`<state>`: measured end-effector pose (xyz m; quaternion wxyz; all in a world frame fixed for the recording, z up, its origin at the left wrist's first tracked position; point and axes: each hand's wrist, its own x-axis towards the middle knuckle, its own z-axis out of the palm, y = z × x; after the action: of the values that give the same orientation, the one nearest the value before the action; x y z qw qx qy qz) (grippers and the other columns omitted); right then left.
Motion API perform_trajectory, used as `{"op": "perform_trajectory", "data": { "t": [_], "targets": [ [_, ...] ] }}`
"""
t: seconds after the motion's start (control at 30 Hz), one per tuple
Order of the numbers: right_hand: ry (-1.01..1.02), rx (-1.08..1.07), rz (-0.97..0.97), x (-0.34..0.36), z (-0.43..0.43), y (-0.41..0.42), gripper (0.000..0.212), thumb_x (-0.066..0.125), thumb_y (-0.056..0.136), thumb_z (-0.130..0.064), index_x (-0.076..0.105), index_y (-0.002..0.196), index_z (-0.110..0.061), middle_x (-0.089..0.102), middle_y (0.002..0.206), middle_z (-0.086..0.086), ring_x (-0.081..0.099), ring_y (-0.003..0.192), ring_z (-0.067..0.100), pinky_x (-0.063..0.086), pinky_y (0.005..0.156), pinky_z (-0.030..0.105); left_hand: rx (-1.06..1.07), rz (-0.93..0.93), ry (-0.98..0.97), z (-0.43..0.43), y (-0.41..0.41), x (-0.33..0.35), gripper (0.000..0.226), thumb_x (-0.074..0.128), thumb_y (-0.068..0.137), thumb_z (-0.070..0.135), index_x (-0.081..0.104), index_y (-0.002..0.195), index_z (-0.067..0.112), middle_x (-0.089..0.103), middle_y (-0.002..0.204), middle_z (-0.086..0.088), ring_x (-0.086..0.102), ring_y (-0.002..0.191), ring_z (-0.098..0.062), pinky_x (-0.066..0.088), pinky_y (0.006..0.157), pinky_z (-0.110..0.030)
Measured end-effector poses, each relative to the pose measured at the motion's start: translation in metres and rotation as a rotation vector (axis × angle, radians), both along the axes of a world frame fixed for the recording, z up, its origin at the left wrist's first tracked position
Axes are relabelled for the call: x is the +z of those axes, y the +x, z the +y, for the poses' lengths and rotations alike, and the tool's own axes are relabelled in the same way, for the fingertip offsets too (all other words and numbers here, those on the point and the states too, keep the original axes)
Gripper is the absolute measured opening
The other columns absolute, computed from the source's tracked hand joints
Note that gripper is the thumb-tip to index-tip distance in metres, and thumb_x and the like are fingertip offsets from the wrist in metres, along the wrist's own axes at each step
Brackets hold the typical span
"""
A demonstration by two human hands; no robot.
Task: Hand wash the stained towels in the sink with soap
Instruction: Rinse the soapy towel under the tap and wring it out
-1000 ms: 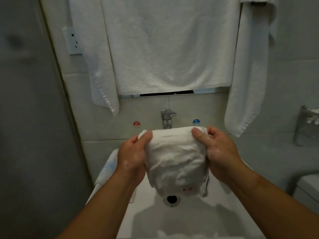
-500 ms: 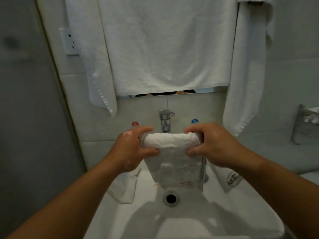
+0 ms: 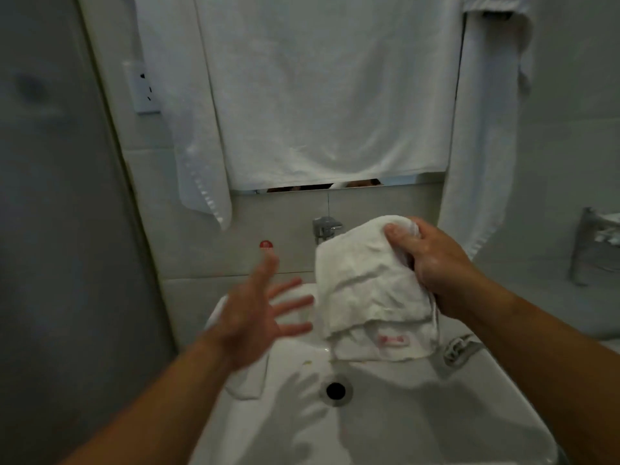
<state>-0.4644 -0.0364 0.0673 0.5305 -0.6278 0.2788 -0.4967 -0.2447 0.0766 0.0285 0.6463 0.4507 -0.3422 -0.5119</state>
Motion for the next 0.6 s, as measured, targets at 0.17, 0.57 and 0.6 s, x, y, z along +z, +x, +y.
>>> {"op": "perform_trajectory", "data": {
  "t": [0.17, 0.57, 0.6],
  "targets": [
    [-0.126, 0.126, 0.083, -0.012, 0.001, 0.001, 0.021, 0.063, 0.093, -0.030, 0.068, 0.106, -0.014, 0.076, 0.096, 0.005, 0.072, 0.089, 0.019, 0.061, 0.078, 0.033, -0.043, -0.256, 0.037, -0.020, -0.031, -0.041, 0.117, 0.092, 0.053, 0.058, 0.032, 0.151, 0.038, 0.064, 0.134, 0.000, 0.067, 0.117, -0.022, 0.052, 0.101, -0.053],
    [-0.356, -0.012, 0.200, -0.037, -0.006, -0.008, 0.020, 0.061, 0.096, -0.039, 0.066, 0.101, -0.020, 0.070, 0.088, -0.003, 0.064, 0.080, 0.006, 0.051, 0.071, 0.019, 0.013, -0.371, -0.114, -0.019, -0.035, -0.044, 0.062, 0.089, 0.071, 0.037, 0.064, 0.125, 0.019, 0.075, 0.118, 0.000, 0.071, 0.109, -0.023, 0.057, 0.096, -0.049],
    [-0.441, -0.168, 0.271, -0.041, -0.006, -0.007, 0.017, 0.061, 0.098, -0.039, 0.064, 0.099, -0.022, 0.069, 0.084, -0.008, 0.063, 0.075, 0.002, 0.047, 0.068, 0.014, 0.048, -0.402, -0.117, -0.016, -0.037, -0.042, 0.055, 0.084, 0.073, 0.038, 0.065, 0.122, 0.021, 0.075, 0.115, 0.003, 0.072, 0.107, -0.020, 0.059, 0.093, -0.045]
  ]
}}
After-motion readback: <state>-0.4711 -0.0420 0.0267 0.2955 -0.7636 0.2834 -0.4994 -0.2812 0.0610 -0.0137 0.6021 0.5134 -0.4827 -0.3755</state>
